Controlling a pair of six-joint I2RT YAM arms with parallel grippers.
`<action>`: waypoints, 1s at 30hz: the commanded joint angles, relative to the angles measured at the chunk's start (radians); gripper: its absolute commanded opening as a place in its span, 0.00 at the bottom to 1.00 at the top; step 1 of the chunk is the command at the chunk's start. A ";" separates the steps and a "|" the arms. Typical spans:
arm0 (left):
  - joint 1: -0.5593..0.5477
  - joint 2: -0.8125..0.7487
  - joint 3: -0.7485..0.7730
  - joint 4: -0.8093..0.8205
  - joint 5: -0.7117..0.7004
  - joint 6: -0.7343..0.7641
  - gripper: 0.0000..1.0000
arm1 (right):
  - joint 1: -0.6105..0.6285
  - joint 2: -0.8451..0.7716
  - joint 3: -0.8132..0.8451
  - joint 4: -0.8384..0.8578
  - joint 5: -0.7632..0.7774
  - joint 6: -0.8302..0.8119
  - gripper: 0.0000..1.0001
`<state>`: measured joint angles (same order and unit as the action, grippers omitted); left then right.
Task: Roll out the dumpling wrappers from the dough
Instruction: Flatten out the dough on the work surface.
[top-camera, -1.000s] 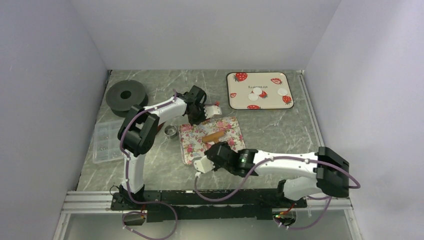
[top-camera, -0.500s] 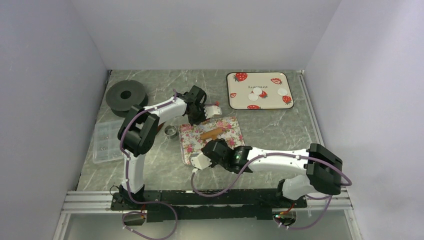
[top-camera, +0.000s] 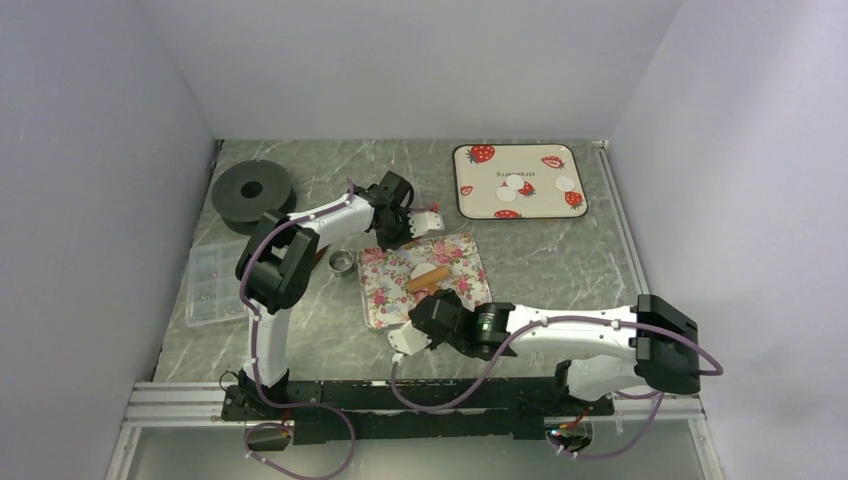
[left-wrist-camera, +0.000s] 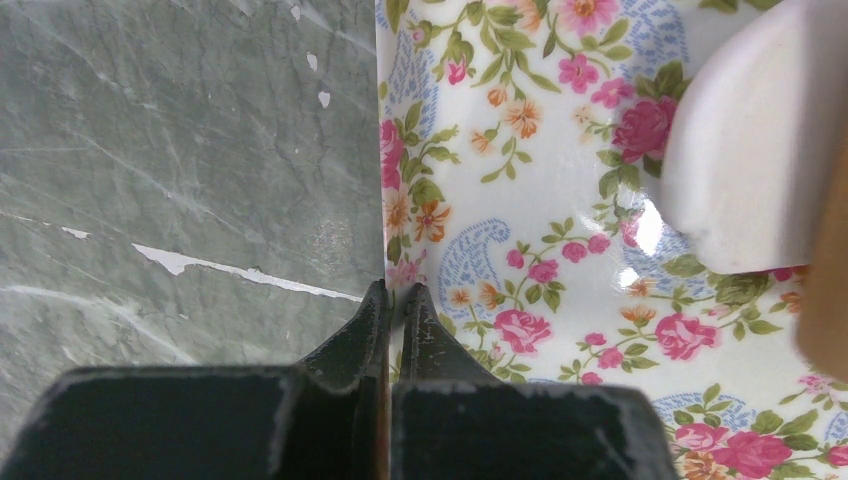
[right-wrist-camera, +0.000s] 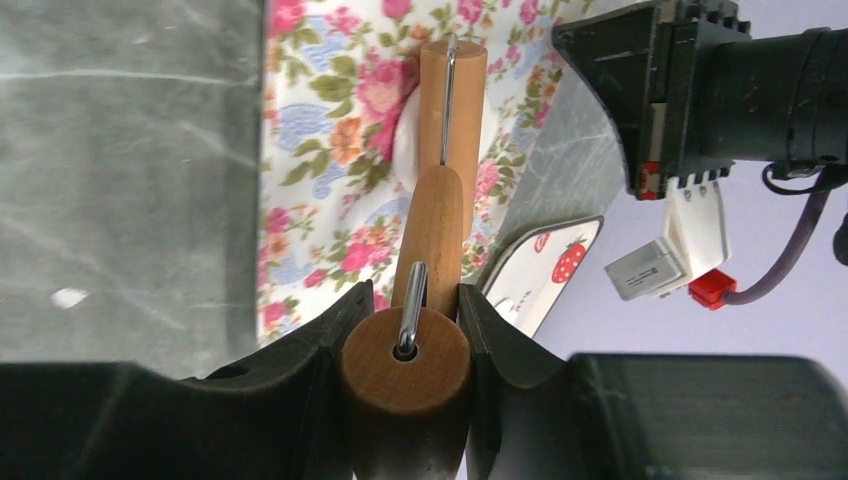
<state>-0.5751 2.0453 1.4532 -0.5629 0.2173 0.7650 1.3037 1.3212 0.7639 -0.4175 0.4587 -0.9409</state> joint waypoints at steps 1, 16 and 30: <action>-0.036 0.122 -0.078 -0.101 0.012 0.022 0.00 | -0.082 0.121 -0.008 -0.102 -0.145 -0.044 0.00; -0.039 0.126 -0.076 -0.101 0.012 0.023 0.00 | -0.069 0.127 -0.043 -0.072 -0.177 0.000 0.00; -0.040 0.120 -0.078 -0.097 0.010 0.026 0.00 | 0.021 0.017 -0.133 -0.190 -0.153 0.145 0.00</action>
<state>-0.5777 2.0457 1.4536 -0.5636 0.2111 0.7654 1.3052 1.3266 0.7151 -0.3004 0.4866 -0.9314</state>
